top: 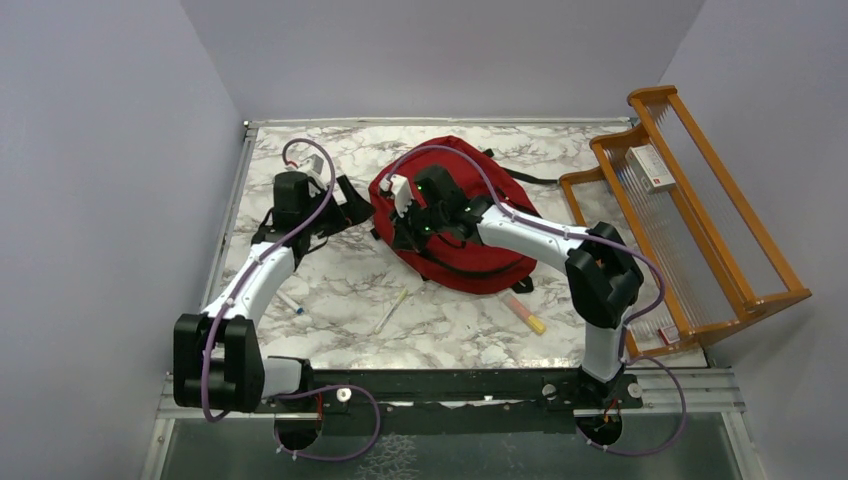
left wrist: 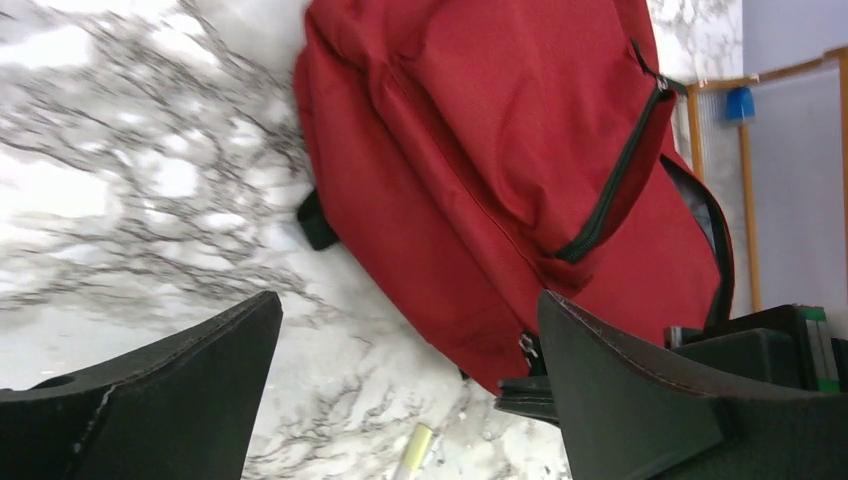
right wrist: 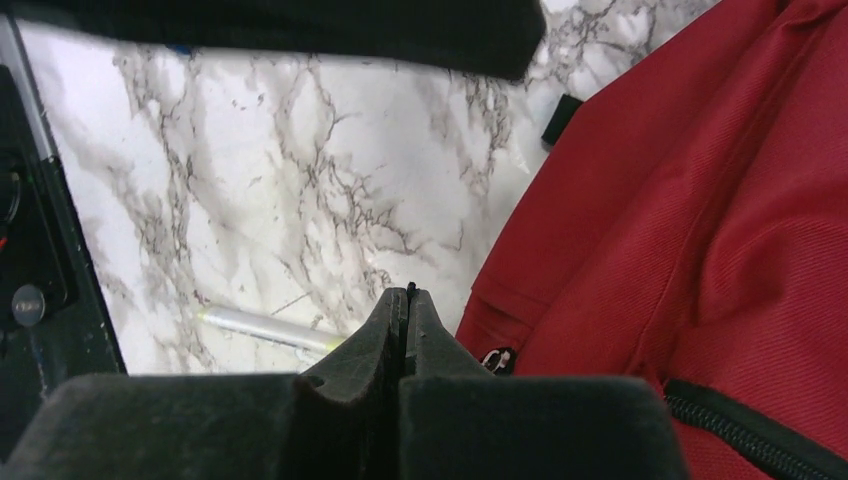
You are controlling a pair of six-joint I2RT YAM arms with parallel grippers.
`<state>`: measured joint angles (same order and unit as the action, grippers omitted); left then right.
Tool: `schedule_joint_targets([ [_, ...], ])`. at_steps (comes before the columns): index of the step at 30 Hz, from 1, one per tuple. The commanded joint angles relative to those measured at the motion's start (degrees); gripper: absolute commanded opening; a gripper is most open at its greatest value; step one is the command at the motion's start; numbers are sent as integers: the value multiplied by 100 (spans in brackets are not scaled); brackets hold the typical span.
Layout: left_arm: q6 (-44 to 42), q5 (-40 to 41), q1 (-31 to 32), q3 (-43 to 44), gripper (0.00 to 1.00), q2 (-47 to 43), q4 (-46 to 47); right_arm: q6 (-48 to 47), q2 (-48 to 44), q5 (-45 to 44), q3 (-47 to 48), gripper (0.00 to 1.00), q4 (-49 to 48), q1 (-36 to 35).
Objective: Pack the student bag
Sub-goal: Zip the student bag at the center of the board.
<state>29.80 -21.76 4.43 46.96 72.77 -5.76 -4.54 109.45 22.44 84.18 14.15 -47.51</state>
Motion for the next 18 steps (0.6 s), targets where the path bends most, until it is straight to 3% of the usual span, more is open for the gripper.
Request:
schedule_joint_targets([
  [1, 737, -103, 491, -171, 96, 188, 445, -71, -367, 775, -348, 0, -661, 59],
  [7, 1264, 261, 1117, -279, 94, 436, 653, -366, -397, 985, -476, 0, -769, 109],
  [18, 1815, 439, 1333, -458, 86, 987, 1222, -697, -665, 1286, -803, 1, -1034, 110],
])
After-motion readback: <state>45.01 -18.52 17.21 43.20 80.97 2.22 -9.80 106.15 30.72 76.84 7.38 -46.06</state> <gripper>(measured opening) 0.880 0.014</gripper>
